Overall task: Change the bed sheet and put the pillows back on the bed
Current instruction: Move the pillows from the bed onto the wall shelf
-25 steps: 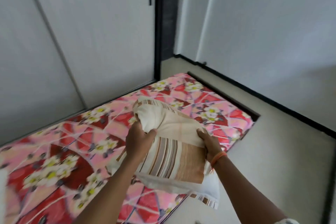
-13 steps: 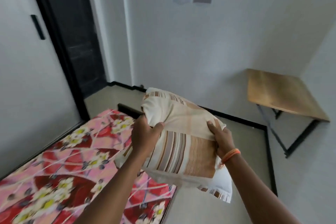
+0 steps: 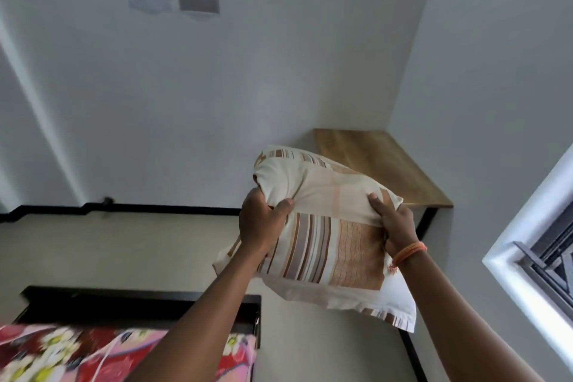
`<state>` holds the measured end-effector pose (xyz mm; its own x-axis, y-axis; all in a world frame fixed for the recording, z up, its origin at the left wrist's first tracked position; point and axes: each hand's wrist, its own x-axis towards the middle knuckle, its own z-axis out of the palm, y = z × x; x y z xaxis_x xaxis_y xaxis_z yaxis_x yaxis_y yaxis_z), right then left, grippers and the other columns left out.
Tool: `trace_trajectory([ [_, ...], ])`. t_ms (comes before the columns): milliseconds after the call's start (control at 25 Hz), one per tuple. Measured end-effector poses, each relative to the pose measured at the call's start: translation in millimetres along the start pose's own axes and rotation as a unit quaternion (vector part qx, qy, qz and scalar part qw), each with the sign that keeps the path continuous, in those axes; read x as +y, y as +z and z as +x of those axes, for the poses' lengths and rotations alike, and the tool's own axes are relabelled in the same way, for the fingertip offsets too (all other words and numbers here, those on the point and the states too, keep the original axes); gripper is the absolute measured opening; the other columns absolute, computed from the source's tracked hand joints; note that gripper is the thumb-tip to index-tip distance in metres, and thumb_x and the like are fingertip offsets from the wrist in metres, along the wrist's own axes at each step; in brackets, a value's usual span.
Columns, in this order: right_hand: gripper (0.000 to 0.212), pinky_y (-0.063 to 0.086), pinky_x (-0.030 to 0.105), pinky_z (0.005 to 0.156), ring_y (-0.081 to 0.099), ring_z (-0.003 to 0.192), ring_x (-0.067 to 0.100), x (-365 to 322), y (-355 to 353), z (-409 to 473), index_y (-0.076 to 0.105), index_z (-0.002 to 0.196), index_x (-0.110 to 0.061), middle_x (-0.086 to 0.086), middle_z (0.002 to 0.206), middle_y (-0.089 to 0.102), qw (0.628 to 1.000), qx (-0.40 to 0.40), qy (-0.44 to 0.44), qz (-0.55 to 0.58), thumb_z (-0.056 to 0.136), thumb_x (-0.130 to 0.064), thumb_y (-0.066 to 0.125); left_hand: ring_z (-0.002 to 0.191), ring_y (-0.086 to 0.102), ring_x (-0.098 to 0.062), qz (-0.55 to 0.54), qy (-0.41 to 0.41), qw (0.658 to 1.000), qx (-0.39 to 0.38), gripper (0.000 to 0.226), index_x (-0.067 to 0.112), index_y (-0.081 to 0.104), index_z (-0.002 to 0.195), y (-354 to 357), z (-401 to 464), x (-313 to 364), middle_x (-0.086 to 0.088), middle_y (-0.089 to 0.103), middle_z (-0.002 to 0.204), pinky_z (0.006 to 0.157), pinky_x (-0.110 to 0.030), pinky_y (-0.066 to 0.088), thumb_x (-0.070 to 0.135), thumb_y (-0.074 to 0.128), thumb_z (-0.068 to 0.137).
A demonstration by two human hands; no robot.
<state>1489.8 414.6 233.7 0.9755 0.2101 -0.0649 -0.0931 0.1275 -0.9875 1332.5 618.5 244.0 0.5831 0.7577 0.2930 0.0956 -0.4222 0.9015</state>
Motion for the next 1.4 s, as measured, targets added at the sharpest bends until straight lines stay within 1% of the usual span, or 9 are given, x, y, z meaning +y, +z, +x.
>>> trace_trajectory([
  [200, 0.038, 0.057, 0.037, 0.083, 0.071, 0.098, 0.025, -7, -36, 137, 0.067, 0.114, -0.006, 0.009, 0.107, 0.074, 0.999, 0.036, -0.014, 0.000, 0.082, -0.023, 0.077, 0.079, 0.061, -0.022, -0.024, 0.001, 0.999, -0.045, 0.035, 0.008, 0.059, 0.098, 129, 89, -5, -0.002, 0.062, 0.086, 0.061, -0.027, 0.045, 0.032, 0.076, 0.079],
  [400, 0.033, 0.057, 0.023, 0.061, 0.074, 0.084, 0.014, -28, -82, 305, 0.069, 0.108, -0.008, 0.005, 0.099, 0.075, 0.998, 0.025, -0.051, -0.021, 0.081, -0.026, 0.079, 0.087, 0.062, -0.023, -0.044, -0.014, 0.997, -0.058, 0.037, 0.008, 0.058, 0.106, 278, 173, 6, -0.003, 0.063, 0.095, 0.075, -0.038, 0.057, 0.030, 0.075, 0.081],
  [600, 0.039, 0.058, 0.036, 0.080, 0.072, 0.094, 0.025, -59, -122, 458, 0.068, 0.110, -0.009, 0.010, 0.106, 0.073, 0.996, 0.005, -0.060, -0.062, 0.081, -0.034, 0.077, 0.099, 0.064, -0.026, -0.056, -0.042, 0.995, -0.075, 0.044, 0.007, 0.059, 0.116, 403, 253, 24, -0.007, 0.066, 0.106, 0.083, -0.039, 0.056, 0.035, 0.074, 0.085],
  [680, 0.059, 0.052, 0.044, 0.097, 0.065, 0.110, 0.028, -56, -138, 511, 0.058, 0.126, -0.010, 0.008, 0.122, 0.066, 0.991, 0.004, -0.034, -0.132, 0.081, -0.044, 0.075, 0.109, 0.062, -0.022, -0.088, -0.070, 0.984, -0.141, 0.048, 0.015, 0.055, 0.124, 450, 273, 16, -0.001, 0.065, 0.115, 0.092, -0.035, 0.052, 0.038, 0.073, 0.086],
  [760, 0.075, 0.040, 0.045, 0.108, 0.052, 0.124, 0.031, -36, -154, 558, 0.039, 0.140, -0.011, 0.009, 0.141, 0.050, 0.962, 0.038, 0.007, -0.269, 0.084, -0.051, 0.069, 0.122, 0.052, -0.018, -0.111, -0.172, 0.938, -0.280, 0.068, 0.024, 0.038, 0.142, 492, 284, -3, -0.001, 0.055, 0.135, 0.103, -0.032, 0.042, 0.046, 0.071, 0.086],
  [840, 0.083, 0.028, 0.044, 0.115, 0.035, 0.140, 0.032, -2, -163, 585, 0.025, 0.149, -0.011, 0.014, 0.156, 0.029, 0.894, 0.032, 0.040, -0.446, 0.088, -0.055, 0.061, 0.140, 0.034, -0.023, -0.047, -0.281, 0.877, -0.386, 0.101, 0.020, 0.004, 0.156, 528, 288, -33, -0.008, 0.029, 0.158, 0.115, -0.036, 0.031, 0.056, 0.067, 0.085],
  [960, 0.098, 0.004, 0.059, 0.119, -0.004, 0.150, 0.034, 58, -162, 602, -0.008, 0.156, -0.027, 0.007, 0.163, -0.015, 0.803, -0.058, 0.093, -0.586, 0.086, -0.077, 0.039, 0.151, 0.010, -0.032, 0.071, -0.287, 0.856, -0.425, 0.122, 0.020, -0.025, 0.152, 584, 297, -75, -0.011, -0.001, 0.165, 0.122, -0.047, 0.019, 0.067, 0.062, 0.082],
  [1200, 0.090, -0.007, 0.070, 0.110, -0.018, 0.147, 0.037, 85, -147, 656, -0.018, 0.151, -0.040, 0.008, 0.159, -0.027, 0.740, -0.060, 0.136, -0.656, 0.080, -0.086, 0.012, 0.143, 0.029, -0.025, -0.050, -0.249, 0.880, -0.402, 0.123, 0.030, -0.012, 0.155, 643, 351, -91, -0.006, 0.021, 0.159, 0.118, -0.045, 0.031, 0.046, 0.081, 0.075],
  [1400, 0.094, -0.007, 0.072, 0.108, -0.016, 0.147, 0.039, 98, -151, 681, -0.016, 0.150, -0.041, 0.009, 0.161, -0.023, 0.734, -0.047, 0.134, -0.664, 0.074, -0.090, 0.005, 0.143, 0.024, -0.035, 0.034, -0.253, 0.889, -0.379, 0.123, 0.047, -0.009, 0.152, 656, 359, -102, -0.012, 0.016, 0.154, 0.116, -0.047, 0.029, 0.069, 0.076, 0.067],
])
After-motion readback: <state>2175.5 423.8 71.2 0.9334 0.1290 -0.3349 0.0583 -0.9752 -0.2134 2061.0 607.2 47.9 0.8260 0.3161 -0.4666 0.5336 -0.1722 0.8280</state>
